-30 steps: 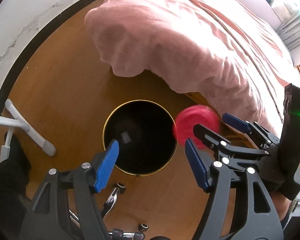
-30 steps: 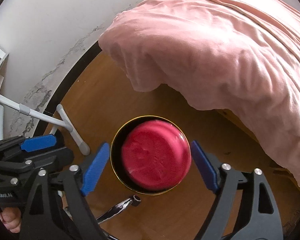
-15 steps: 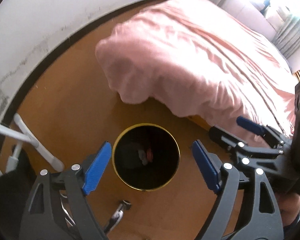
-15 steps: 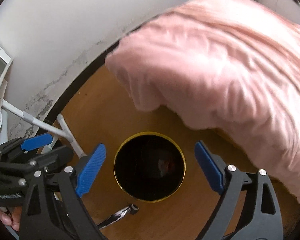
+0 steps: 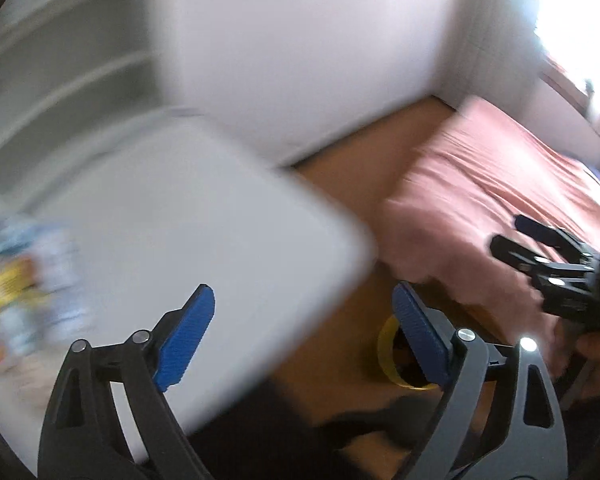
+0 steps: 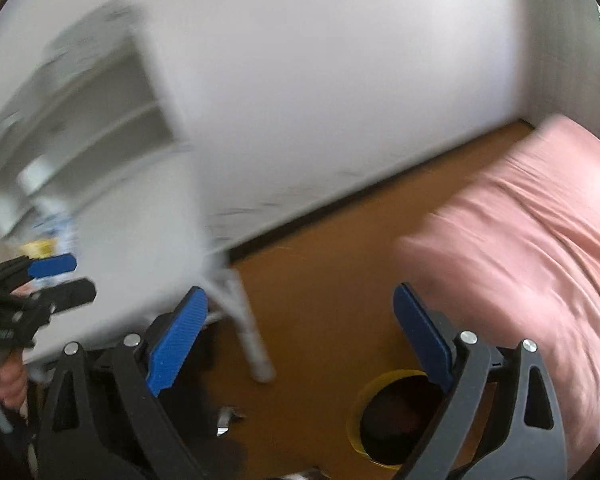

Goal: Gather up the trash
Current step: 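Swing both tools back to the desk toward the white cap and cereal rings, then grasp the white cap with the right tool while the left tool grasps the cereal rings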

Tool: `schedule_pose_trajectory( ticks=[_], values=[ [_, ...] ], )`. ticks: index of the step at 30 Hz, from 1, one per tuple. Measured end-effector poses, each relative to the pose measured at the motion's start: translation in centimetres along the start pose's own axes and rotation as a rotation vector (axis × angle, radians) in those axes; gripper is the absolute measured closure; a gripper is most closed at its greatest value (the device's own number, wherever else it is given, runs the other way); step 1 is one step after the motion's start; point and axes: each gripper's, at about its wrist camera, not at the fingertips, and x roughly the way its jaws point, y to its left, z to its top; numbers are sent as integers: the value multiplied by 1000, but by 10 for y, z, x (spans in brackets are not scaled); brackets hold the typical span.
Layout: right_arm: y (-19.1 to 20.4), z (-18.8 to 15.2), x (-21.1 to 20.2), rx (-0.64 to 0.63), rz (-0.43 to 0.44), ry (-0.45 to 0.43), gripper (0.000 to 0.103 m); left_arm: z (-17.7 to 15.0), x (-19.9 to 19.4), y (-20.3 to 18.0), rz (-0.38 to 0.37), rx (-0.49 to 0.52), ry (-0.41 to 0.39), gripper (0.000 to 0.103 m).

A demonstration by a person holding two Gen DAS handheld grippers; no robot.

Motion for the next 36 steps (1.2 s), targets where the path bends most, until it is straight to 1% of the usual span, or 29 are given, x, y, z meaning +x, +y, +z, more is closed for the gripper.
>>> schedule_pose_trajectory(
  ticks=[1,2,4,5,7,8,10,12,13,15,18,22,24,26,27,28,29,30,33,36],
  values=[
    [37,6,10,-56,56,10,12,-9,-16,38,68,-30,-20,15],
    [67,9,18,-104,100,18,12,-15,-27,62,115,-48,-32,15],
    [143,9,38,-218,221,49,12,-35,-50,121,218,-102,-50,15],
    [172,6,47,-259,266,68,12,-51,-64,160,269,-153,-55,15],
    [240,-5,68,-350,357,121,12,-71,-78,197,312,-215,-55,15],
    [264,-10,76,-384,379,138,12,-86,-86,219,335,-254,-53,15],
    [310,-26,90,-462,395,155,12,-107,-95,243,362,-296,-58,15],
    [336,-38,97,-496,390,168,12,-125,-100,257,373,-312,-64,15],
    [346,-44,100,-505,378,177,13,-131,-100,260,364,-312,-65,15],
    [352,-53,105,-522,371,184,16,-139,-94,262,347,-311,-62,15],
    [355,-61,109,-547,332,189,19,-146,-86,256,320,-303,-61,15],
    [345,-63,119,-578,306,200,30,-144,-73,254,287,-308,-73,15],
    [345,-65,126,-580,309,212,35,-143,-66,252,269,-301,-58,15],
    [346,-67,131,-587,320,222,48,-143,-62,250,274,-295,-53,15],
    [348,-68,134,-589,330,227,51,-143,-60,249,276,-294,-51,15],
    [351,-71,137,-595,337,231,59,-143,-59,249,277,-294,-50,15],
    [352,-71,137,-604,338,222,70,-143,-57,248,277,-296,-48,15],
    [352,-72,136,-611,344,221,72,-143,-56,249,278,-299,-46,15],
    [348,-70,131,-610,362,207,72,-141,-53,246,279,-298,-45,15],
    [337,-62,119,-601,350,181,73,-136,-44,238,262,-290,-33,15]
  ],
)
